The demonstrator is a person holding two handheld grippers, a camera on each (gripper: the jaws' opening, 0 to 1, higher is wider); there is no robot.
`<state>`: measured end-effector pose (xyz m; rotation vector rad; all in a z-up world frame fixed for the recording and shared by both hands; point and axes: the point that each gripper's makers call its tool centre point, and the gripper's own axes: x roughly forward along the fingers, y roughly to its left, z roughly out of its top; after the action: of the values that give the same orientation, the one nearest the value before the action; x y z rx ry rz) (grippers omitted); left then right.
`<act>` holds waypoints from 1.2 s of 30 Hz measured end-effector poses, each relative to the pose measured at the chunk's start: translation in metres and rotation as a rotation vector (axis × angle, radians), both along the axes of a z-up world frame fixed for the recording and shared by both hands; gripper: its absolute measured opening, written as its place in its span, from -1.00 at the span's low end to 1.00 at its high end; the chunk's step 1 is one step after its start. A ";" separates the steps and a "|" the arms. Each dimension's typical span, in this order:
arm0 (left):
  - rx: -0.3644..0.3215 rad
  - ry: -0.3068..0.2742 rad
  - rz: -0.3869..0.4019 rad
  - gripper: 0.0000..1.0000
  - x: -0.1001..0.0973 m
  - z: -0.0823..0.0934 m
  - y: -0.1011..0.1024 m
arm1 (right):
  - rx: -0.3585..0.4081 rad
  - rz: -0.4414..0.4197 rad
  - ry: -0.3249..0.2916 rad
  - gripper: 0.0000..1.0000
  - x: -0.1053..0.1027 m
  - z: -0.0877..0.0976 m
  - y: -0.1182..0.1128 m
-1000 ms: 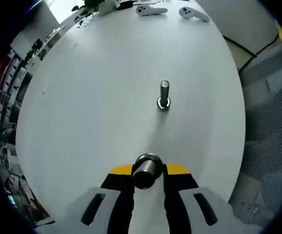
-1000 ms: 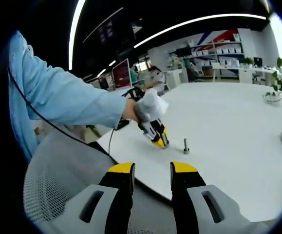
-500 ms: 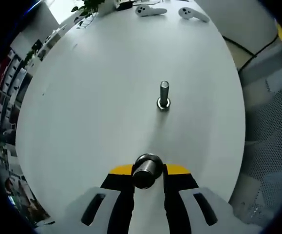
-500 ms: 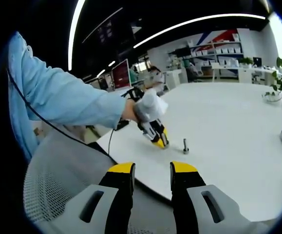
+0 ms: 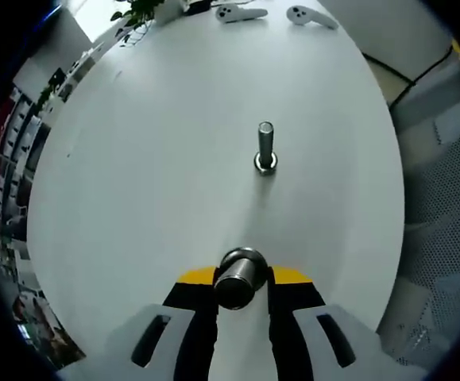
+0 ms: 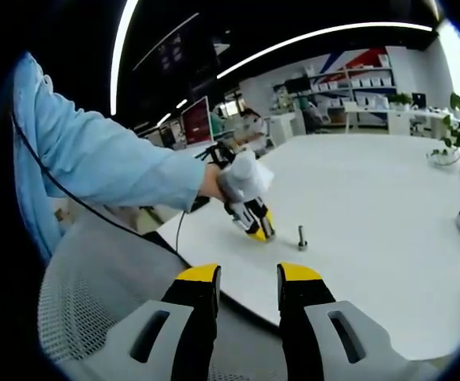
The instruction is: Place the washer onto the threaded stud by aligning its center hole with the stud, sliding it down to the base, and recovering from edge contact or off-axis alignment until the washer reaches the visible bottom stop.
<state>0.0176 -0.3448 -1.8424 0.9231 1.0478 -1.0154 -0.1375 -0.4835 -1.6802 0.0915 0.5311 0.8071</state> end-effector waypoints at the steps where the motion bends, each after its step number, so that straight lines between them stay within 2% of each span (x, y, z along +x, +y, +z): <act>1: 0.001 0.002 0.002 -0.57 0.000 -0.001 0.000 | 0.000 0.000 0.000 -0.39 0.000 0.000 0.000; 4: 0.007 0.002 0.000 -0.57 -0.001 -0.005 0.001 | -0.002 0.001 0.001 -0.39 0.000 0.000 0.000; 19: -0.002 0.011 0.011 -0.56 0.000 -0.006 0.001 | -0.003 0.004 0.002 -0.39 0.000 0.000 0.000; 23: -0.012 -0.003 -0.021 -0.53 0.000 -0.005 0.001 | -0.002 0.004 0.002 -0.39 0.000 0.000 0.000; 26: -0.064 -0.003 0.022 -0.43 0.003 0.002 -0.001 | -0.003 0.006 0.002 -0.39 0.000 0.000 0.000; 28: -0.092 0.019 0.049 -0.37 0.002 0.005 -0.002 | -0.003 0.008 0.002 -0.39 0.000 0.000 0.001; 30: -0.107 0.015 0.064 -0.36 0.004 0.012 0.000 | 0.000 0.006 0.001 -0.39 0.000 0.000 0.001; 33: -0.140 0.006 0.090 -0.39 0.006 0.019 -0.001 | -0.001 0.008 0.000 -0.39 0.000 0.000 0.001; 36: -0.163 0.013 0.107 -0.55 0.003 0.024 -0.003 | -0.001 0.010 -0.001 -0.39 0.000 0.000 0.001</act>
<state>0.0207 -0.3474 -1.8181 0.7220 0.9990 -1.0030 -0.1378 -0.4822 -1.6802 0.0879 0.5316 0.8166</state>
